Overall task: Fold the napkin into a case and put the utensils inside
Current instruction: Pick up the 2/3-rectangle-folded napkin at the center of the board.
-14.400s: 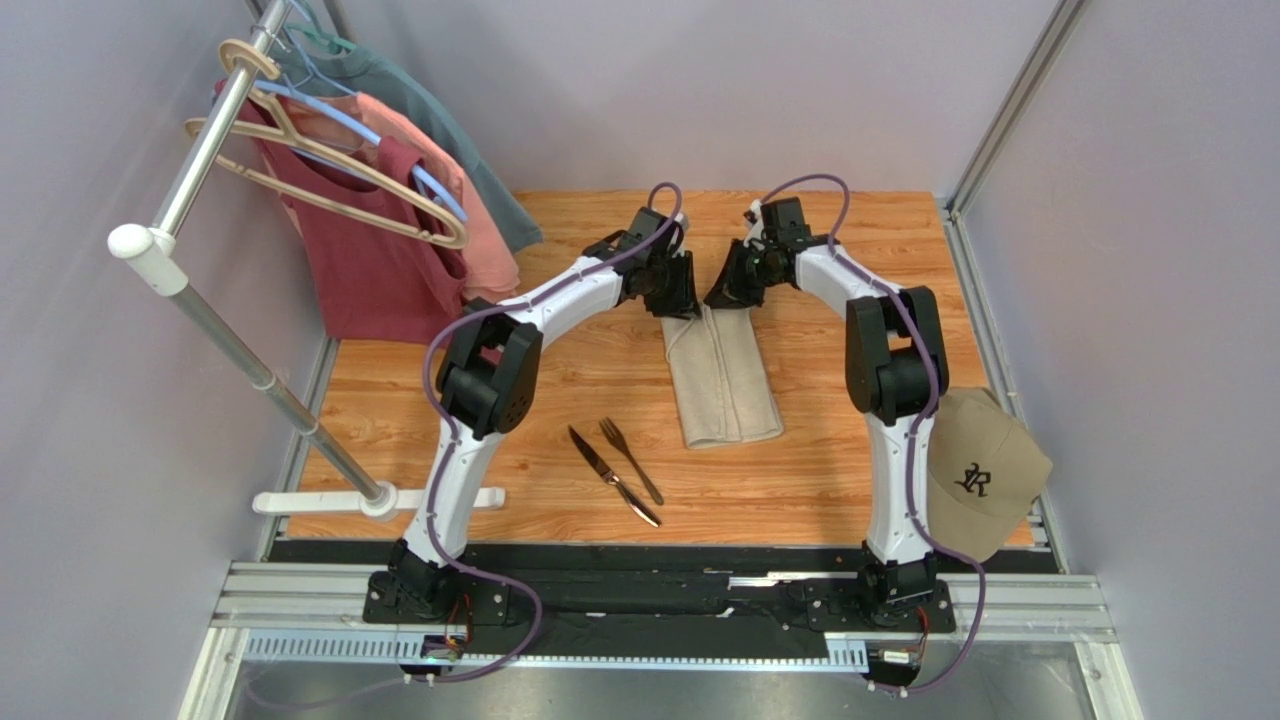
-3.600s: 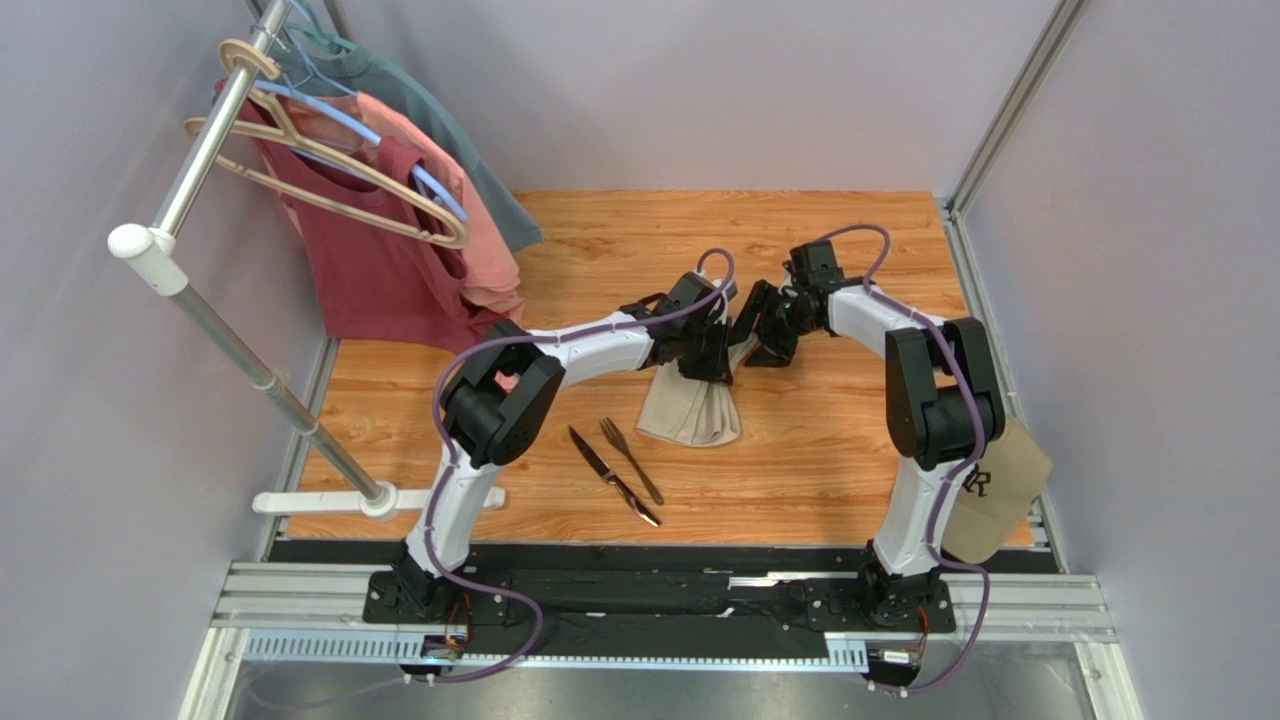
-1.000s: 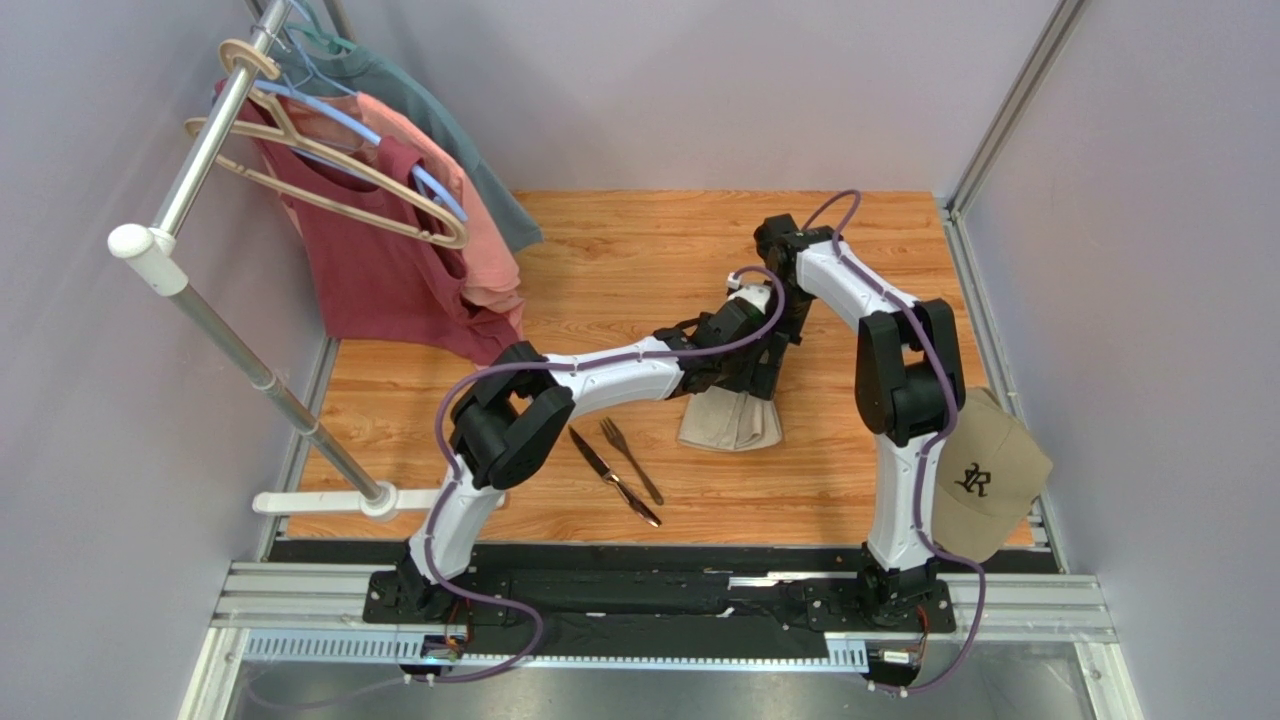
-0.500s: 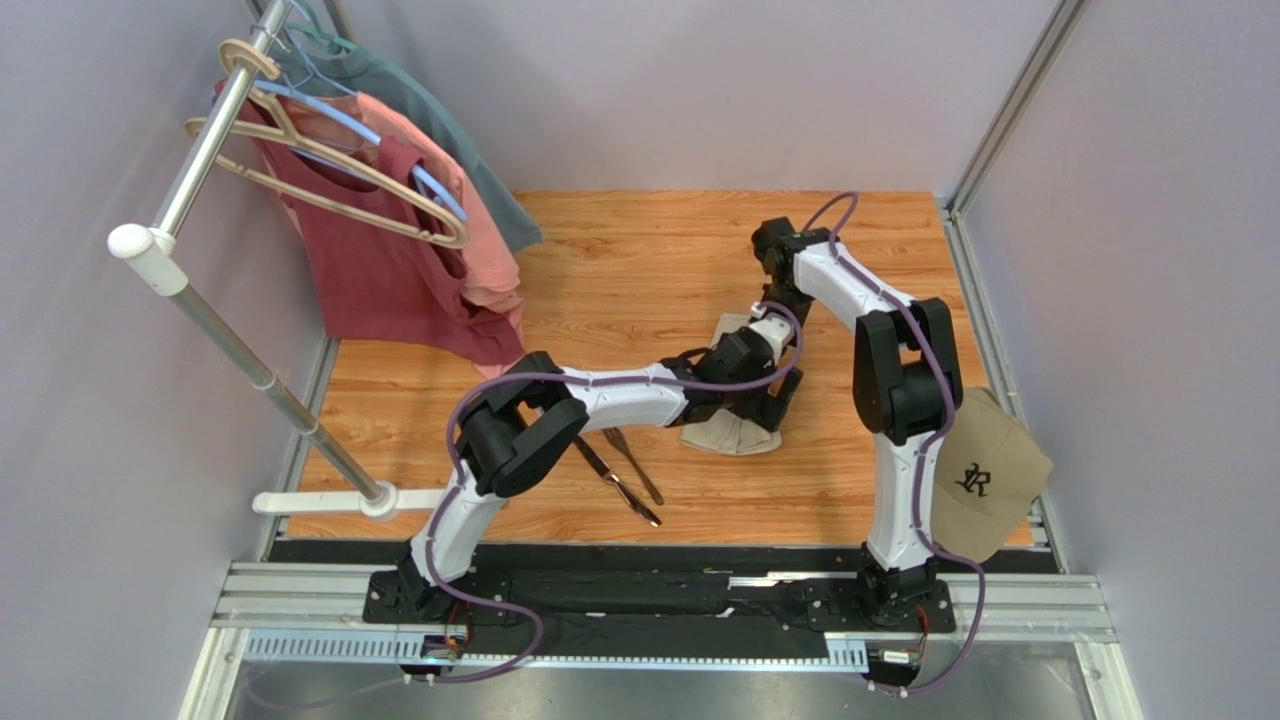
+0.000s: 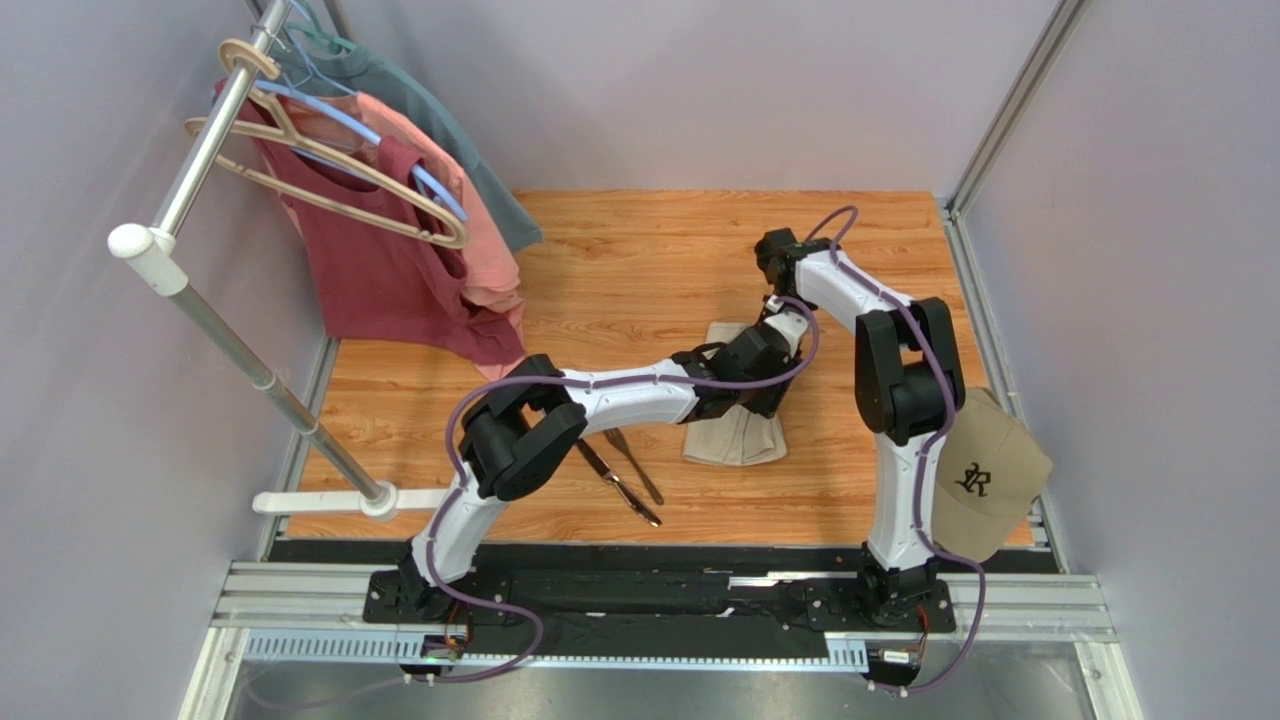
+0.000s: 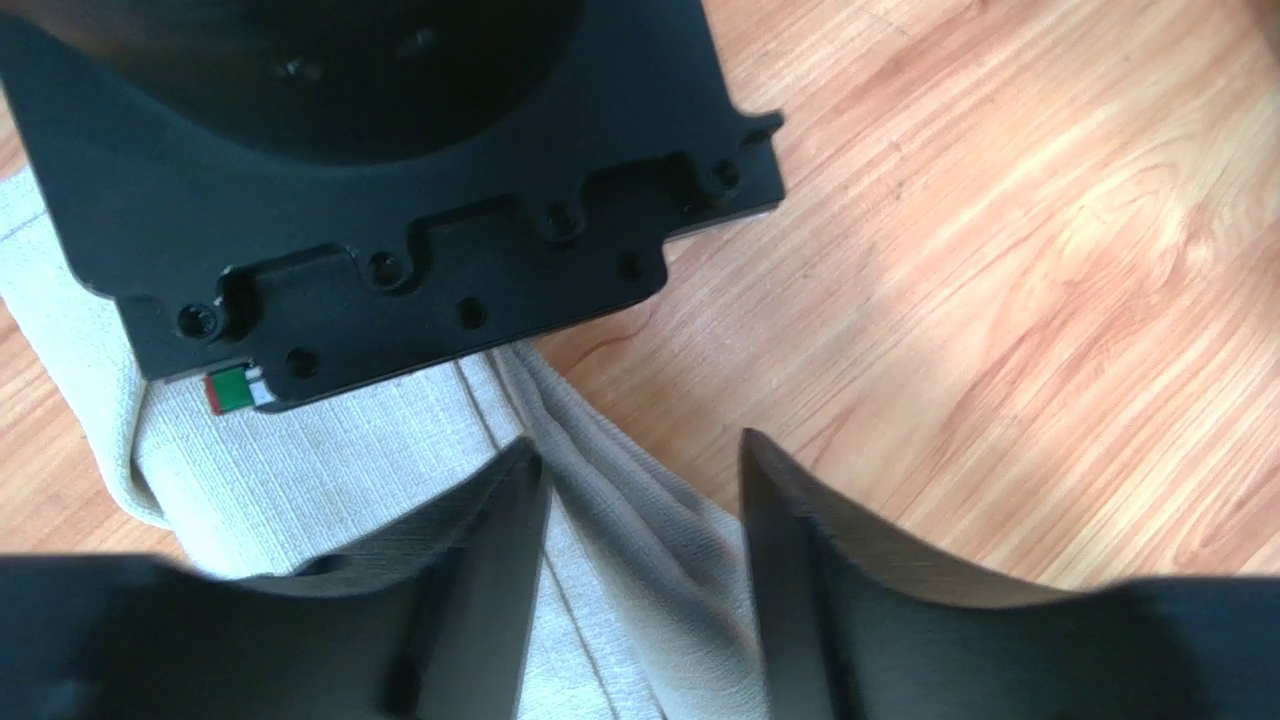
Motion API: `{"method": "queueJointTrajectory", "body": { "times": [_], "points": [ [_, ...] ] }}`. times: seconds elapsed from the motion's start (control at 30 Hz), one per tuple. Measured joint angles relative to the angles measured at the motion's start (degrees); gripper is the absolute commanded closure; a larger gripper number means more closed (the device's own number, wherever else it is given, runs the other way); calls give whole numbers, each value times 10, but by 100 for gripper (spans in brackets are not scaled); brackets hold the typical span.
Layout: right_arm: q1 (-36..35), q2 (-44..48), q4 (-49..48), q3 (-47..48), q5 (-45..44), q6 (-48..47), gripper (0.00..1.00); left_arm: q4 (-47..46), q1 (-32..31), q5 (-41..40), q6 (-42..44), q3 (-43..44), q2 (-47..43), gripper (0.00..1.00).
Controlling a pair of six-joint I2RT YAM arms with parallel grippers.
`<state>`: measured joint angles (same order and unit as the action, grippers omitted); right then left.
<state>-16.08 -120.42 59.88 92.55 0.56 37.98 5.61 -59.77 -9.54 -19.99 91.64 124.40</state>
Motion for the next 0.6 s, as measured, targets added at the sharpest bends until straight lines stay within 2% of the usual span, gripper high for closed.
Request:
{"method": "queueJointTrajectory", "body": {
  "times": [0.03,0.13,0.2,0.23,0.27,0.4,0.5,0.53,0.6],
  "points": [
    [2,1,-2,-2,3,-1,94,1,2,0,-5,0,0,63],
    [7,5,-15,-16,14,-8,94,10,7,3,-17,0,1,66],
    [12,9,-21,-22,22,-12,94,14,12,7,-27,0,2,61],
    [13,11,-24,-24,25,-14,95,15,15,11,-31,0,2,52],
    [13,13,-26,-25,27,-15,95,18,17,14,-35,1,2,49],
    [21,17,-38,-26,37,-18,96,28,25,23,-44,12,10,46],
    [26,17,-49,-30,49,-19,93,37,26,32,-49,29,19,65],
    [29,18,-52,-31,52,-19,92,39,26,37,-51,33,22,77],
    [33,21,-59,-38,58,-21,88,40,27,49,-56,37,25,88]
  ]
}}
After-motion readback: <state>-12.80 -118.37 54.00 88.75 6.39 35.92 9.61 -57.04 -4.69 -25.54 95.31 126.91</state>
